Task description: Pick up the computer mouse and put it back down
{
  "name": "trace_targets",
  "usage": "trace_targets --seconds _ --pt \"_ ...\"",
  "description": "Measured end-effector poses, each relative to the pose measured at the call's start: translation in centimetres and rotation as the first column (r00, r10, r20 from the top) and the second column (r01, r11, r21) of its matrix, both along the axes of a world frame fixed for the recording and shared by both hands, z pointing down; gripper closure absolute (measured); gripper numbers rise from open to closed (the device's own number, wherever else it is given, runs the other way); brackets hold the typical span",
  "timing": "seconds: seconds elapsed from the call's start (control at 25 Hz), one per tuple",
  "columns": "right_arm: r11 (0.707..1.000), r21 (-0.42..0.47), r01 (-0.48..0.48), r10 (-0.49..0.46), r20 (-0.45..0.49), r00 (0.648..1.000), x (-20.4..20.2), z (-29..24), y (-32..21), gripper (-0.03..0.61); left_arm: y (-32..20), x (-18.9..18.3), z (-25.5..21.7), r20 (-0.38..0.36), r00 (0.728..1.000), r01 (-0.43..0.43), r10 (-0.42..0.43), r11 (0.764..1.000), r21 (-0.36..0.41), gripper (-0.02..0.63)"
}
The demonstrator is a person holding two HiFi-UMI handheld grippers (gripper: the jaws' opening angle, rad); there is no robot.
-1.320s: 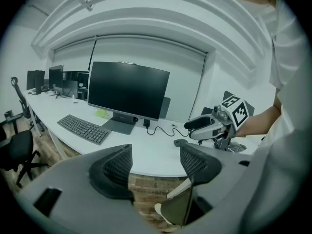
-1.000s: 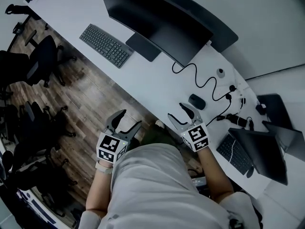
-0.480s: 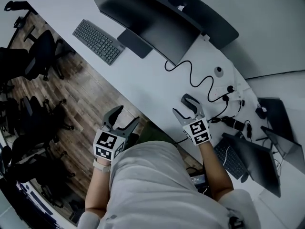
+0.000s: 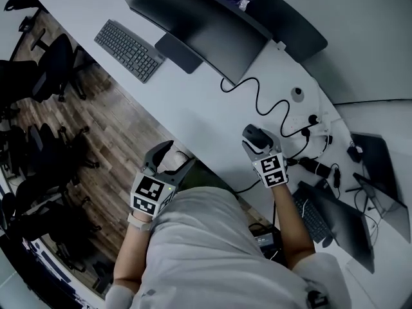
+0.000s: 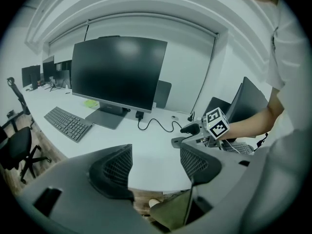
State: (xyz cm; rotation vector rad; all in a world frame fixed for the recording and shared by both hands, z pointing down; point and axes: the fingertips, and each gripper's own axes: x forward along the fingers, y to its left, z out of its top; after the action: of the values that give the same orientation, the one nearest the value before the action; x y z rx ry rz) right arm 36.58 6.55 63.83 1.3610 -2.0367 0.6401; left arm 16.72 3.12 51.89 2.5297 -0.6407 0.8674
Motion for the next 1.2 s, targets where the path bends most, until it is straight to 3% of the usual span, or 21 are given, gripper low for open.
trace_targets --seconds 0.72,0.96,1.2 --pt "0.979 -0.15 0.135 -0.151 -0.104 0.983 1.9 6.4 0.8 0.27 -0.1 0.6 1.3 -0.015 0.999 0.035 -0.035 0.999 -0.028 0.308" --pt "0.981 -0.157 0.11 -0.118 -0.042 0.992 2.4 7.0 1.0 0.268 0.6 0.4 1.9 -0.006 0.998 0.067 -0.067 0.997 -0.033 0.308" --pt "0.986 -0.133 0.095 -0.103 -0.051 0.993 2.8 7.2 0.9 0.272 0.8 -0.2 2.1 0.01 0.995 0.097 -0.097 0.995 -0.022 0.308"
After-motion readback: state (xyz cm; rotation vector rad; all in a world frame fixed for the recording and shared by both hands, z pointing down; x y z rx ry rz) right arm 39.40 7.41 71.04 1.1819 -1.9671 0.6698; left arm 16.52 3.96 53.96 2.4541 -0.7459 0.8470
